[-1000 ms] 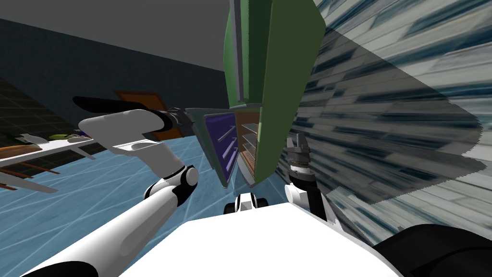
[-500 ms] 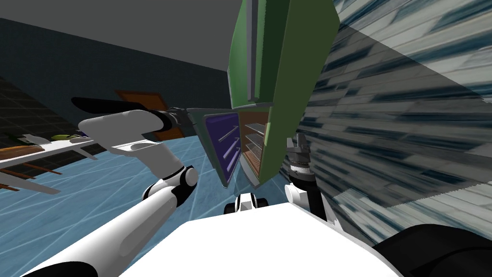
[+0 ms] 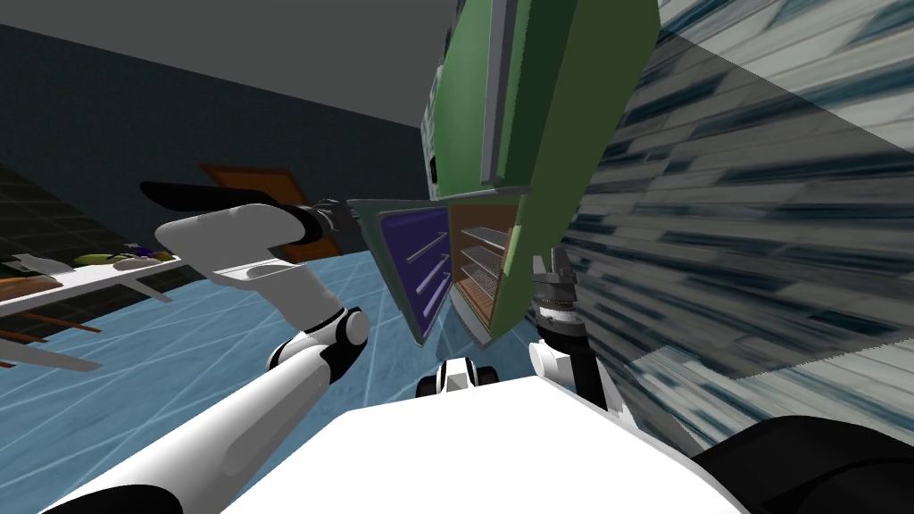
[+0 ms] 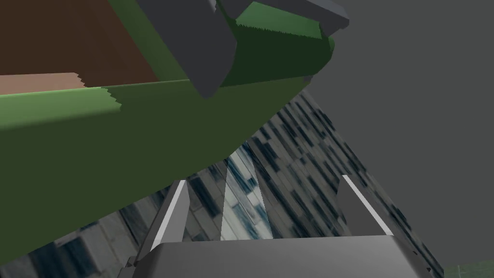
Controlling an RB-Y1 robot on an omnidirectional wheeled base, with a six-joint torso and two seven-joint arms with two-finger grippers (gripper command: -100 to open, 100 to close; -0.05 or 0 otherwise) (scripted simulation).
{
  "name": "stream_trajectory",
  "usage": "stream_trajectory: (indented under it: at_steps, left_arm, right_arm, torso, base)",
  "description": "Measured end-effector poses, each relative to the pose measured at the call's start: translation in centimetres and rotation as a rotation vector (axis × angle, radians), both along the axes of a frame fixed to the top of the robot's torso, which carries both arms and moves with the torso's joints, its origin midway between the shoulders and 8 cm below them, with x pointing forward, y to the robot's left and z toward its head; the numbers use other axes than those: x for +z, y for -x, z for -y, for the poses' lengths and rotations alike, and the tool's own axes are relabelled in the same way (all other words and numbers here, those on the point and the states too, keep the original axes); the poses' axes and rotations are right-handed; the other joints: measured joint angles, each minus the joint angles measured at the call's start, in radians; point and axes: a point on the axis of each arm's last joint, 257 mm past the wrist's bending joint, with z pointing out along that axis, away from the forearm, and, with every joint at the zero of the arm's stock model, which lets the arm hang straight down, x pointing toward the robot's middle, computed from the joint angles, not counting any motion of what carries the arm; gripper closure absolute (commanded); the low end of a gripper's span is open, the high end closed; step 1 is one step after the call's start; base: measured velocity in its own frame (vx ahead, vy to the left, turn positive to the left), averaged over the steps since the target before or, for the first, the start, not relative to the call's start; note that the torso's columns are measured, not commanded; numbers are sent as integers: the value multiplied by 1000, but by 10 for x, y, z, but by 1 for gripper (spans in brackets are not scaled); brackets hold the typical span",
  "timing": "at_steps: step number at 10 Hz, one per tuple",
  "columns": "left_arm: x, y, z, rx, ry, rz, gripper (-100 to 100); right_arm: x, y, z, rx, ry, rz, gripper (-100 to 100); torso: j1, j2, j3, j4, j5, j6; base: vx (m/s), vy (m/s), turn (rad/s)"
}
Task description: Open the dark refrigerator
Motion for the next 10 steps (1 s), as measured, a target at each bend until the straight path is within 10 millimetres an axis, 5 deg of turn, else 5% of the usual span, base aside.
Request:
stream_trajectory:
  at_steps: [6, 7, 10]
  left_arm:
    - [6, -5, 32, -97, 10, 8, 100]
    - [6, -5, 32, -99, 10, 9, -100]
    - [3, -6, 52, -153, -9, -1, -100]
  right_arm:
    - [0, 0, 0, 0, 0, 0, 0]
    - [0, 0, 0, 0, 0, 0, 0]
    - [0, 0, 0, 0, 0, 0, 0]
  torso:
    - [-2, 5, 3, 2, -1, -1]
    - [-8, 7, 5, 3, -2, -3]
    - [-2, -3, -4, 3, -4, 3]
  base:
    - [66, 261, -58]
    - [84, 140, -110]
    - [84, 215, -74]
